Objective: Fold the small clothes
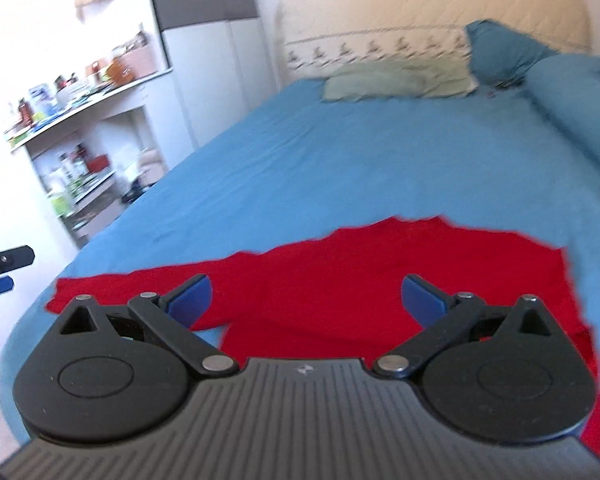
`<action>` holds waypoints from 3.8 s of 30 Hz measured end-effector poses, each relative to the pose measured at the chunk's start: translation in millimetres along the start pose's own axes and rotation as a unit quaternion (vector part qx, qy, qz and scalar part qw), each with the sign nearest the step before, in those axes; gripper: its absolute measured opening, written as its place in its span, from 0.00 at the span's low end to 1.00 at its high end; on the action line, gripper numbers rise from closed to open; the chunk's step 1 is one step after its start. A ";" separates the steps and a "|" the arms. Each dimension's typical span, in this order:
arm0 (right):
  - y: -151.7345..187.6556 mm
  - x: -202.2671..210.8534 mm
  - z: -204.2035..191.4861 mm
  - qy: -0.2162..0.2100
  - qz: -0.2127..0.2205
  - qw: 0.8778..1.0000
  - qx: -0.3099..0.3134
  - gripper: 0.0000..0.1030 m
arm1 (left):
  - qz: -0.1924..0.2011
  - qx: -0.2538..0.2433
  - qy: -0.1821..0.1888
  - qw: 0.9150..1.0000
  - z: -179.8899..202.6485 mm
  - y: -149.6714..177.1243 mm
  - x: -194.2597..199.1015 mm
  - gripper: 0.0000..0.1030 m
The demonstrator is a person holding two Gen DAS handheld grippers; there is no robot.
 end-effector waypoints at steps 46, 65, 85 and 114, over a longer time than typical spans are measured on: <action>36.6 -60.5 83.4 0.057 0.002 0.995 -0.076 1.00 | 0.058 -0.162 0.106 0.979 192.6 17.7 -98.0 0.06; 83.0 -16.6 250.2 0.116 0.004 0.985 -0.124 1.00 | -0.077 -0.316 0.210 0.922 349.3 232.1 -124.1 0.66; 53.9 -173.1 128.2 0.075 -0.089 0.990 0.082 0.83 | -0.061 -0.193 0.068 0.977 190.9 163.4 -116.2 0.99; 63.3 -143.0 236.9 0.156 -0.012 0.976 -0.148 0.46 | -0.103 -0.221 0.005 0.970 148.7 179.8 -142.1 0.99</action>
Point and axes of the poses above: each gripper's, at about its wrist camera, not at the fingertips, and x roughly against the way its jaws point, z to its right, y to its underside, the point moved 4 cm from there along -x, roughly the way its jaws point, and after that the axes turned 5 degrees about z, right-handed, at the moved point
